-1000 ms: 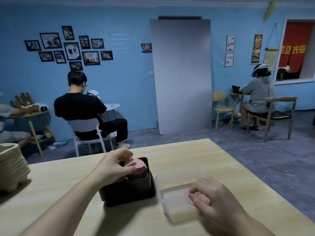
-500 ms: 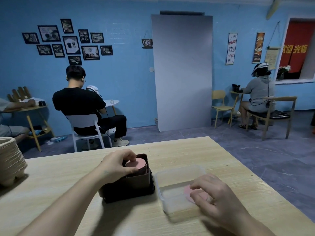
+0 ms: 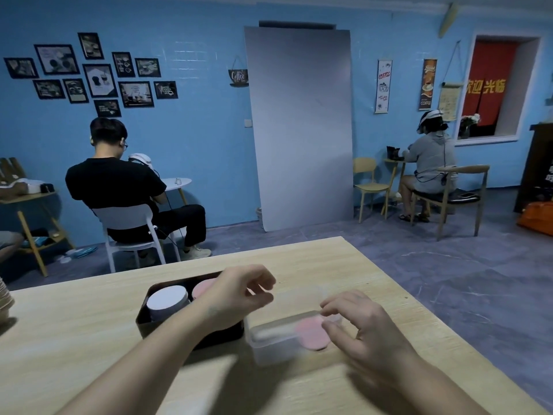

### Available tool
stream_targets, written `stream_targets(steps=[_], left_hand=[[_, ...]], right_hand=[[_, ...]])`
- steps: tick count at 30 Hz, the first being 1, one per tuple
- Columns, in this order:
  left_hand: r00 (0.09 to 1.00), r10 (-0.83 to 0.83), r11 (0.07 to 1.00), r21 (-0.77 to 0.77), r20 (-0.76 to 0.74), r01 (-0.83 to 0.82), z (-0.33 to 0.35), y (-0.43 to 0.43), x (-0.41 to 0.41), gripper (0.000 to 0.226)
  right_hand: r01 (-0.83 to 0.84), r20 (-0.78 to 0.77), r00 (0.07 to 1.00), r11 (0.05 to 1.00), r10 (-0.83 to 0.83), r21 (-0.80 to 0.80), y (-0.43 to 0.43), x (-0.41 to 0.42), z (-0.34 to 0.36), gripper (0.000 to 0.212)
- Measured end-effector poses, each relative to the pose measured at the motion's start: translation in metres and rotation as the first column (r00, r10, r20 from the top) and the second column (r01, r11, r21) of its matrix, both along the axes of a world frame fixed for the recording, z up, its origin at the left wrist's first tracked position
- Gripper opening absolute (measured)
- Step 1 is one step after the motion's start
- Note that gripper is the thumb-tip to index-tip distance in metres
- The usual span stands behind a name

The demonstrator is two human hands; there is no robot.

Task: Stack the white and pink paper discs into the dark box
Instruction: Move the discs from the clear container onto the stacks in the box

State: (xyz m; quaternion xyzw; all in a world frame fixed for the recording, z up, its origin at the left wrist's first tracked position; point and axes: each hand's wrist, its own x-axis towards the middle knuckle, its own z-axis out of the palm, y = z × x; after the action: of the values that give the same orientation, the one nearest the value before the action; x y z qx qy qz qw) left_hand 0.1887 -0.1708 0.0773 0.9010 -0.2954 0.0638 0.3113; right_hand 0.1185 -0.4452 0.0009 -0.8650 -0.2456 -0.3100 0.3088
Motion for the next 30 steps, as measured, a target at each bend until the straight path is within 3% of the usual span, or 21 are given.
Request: stream_targets(steps=[6,11,14,17,20,25,30], left_hand=[[0.983,-0.119,0.953,0.261,-0.137,0.152,-0.018,-0.053,0.013,0.027],[0.985,-0.093,0.883,0.444,-0.148,0.150,-0.029,-0.067,0.018,0.040],[0.976,-0.110,0.874,0.449,-0.186,0.184,-0.030,-0.070,0.017,0.058],[0.978,-0.120,0.878,0.442,-0.168,0.184,-0.029,-0.071,0.017,0.055],[0.971,-0.157,0.858,0.461,-0.180,0.224,-0.027,-0.075,0.012,0.065],[0.972,-0.155,0.843,0.489,-0.177,0.224,-0.029,-0.077,0.015,0.043],[0.968,-0.176,0.850,0.467,-0.182,0.242,-0.032,-0.078,0.018,0.039]], right_hand=[[0.008,-0.035,0.999,0.995,-0.012,-0.102,-0.020,-0.011,-0.013,0.019],[0.006,-0.052,0.999,0.999,-0.009,-0.052,-0.018,-0.011,-0.017,0.020],[-0.003,-0.058,0.998,0.999,0.001,-0.046,-0.017,-0.011,-0.017,0.020],[-0.010,-0.059,0.998,1.000,0.008,-0.028,-0.017,-0.012,-0.017,0.020],[-0.009,-0.064,0.998,1.000,0.009,-0.001,-0.015,-0.013,-0.016,0.019],[-0.003,-0.085,0.996,1.000,0.002,-0.022,-0.016,-0.015,-0.015,0.020],[0.000,-0.098,0.995,1.000,-0.002,-0.020,-0.015,-0.016,-0.014,0.021]])
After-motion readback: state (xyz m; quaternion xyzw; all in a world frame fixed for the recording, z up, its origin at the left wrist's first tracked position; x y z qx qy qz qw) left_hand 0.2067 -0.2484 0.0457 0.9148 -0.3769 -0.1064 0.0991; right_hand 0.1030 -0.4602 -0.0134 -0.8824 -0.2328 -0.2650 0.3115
